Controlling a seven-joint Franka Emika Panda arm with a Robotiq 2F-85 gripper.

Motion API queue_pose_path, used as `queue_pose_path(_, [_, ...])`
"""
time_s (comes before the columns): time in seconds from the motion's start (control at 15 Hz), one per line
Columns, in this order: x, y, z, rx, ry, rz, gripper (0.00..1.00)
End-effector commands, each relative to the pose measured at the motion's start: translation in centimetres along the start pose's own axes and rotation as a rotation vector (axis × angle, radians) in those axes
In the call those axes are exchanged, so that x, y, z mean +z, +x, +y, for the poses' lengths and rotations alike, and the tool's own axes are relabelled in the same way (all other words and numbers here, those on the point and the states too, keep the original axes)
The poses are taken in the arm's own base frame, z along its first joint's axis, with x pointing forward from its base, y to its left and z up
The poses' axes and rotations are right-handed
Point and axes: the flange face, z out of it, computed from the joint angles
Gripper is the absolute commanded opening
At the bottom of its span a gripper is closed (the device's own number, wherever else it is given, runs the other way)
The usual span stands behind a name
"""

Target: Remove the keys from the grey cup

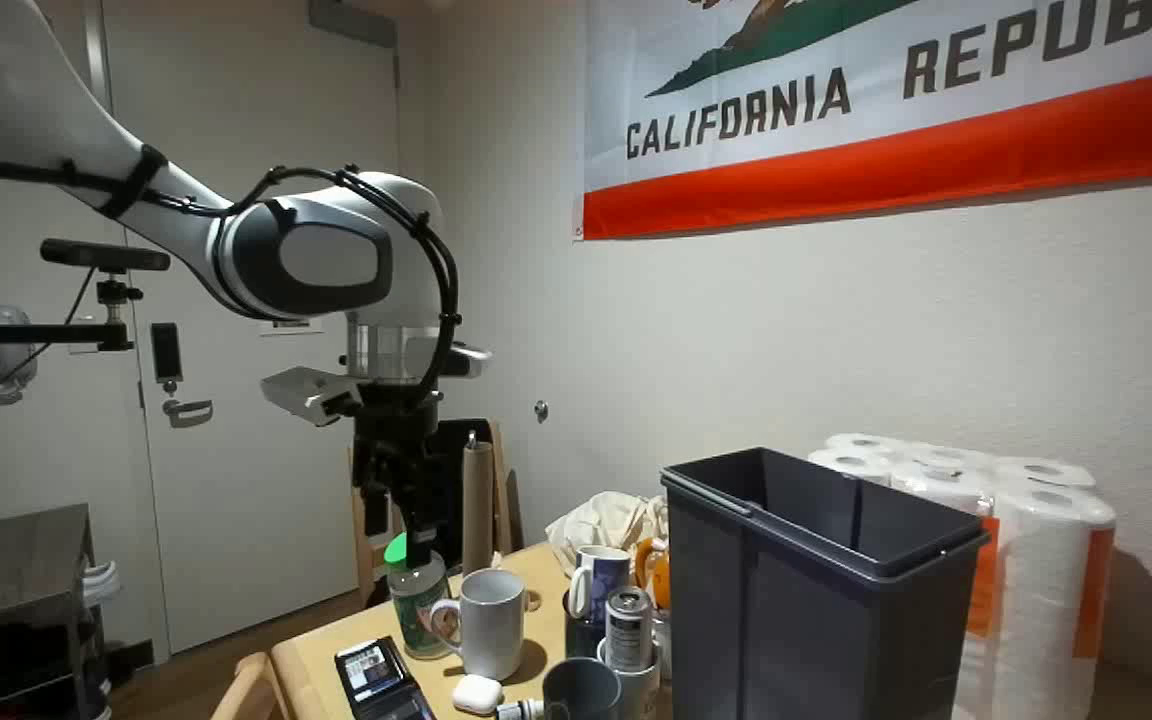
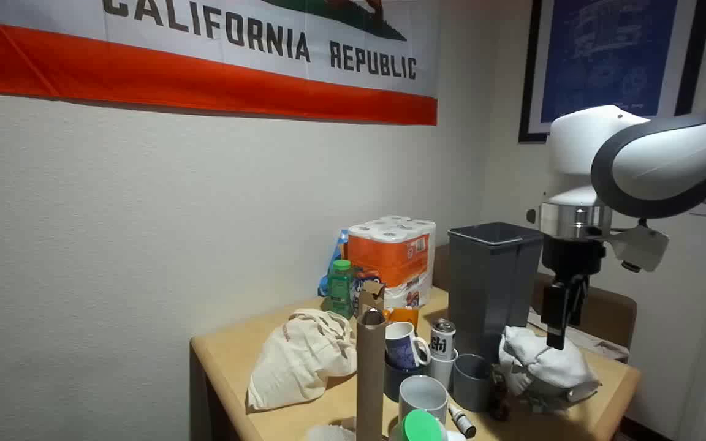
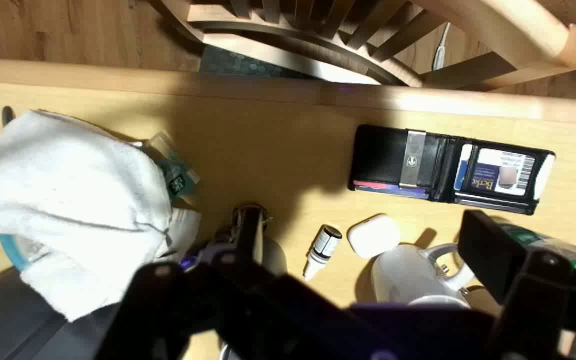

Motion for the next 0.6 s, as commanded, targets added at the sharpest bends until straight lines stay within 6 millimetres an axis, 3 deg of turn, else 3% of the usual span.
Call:
queue_pose_path(0.0, [0.0,0.0,0.0,0.0,0.0,-0.001,1.0])
queue_pose_path(0.27, [1.6,1.6,1.5,0.019,0.018,-0.001,1.0])
queue_pose_path(0.53, [6.0,4.3,4.9,0.057,0.034,0.009,1.0])
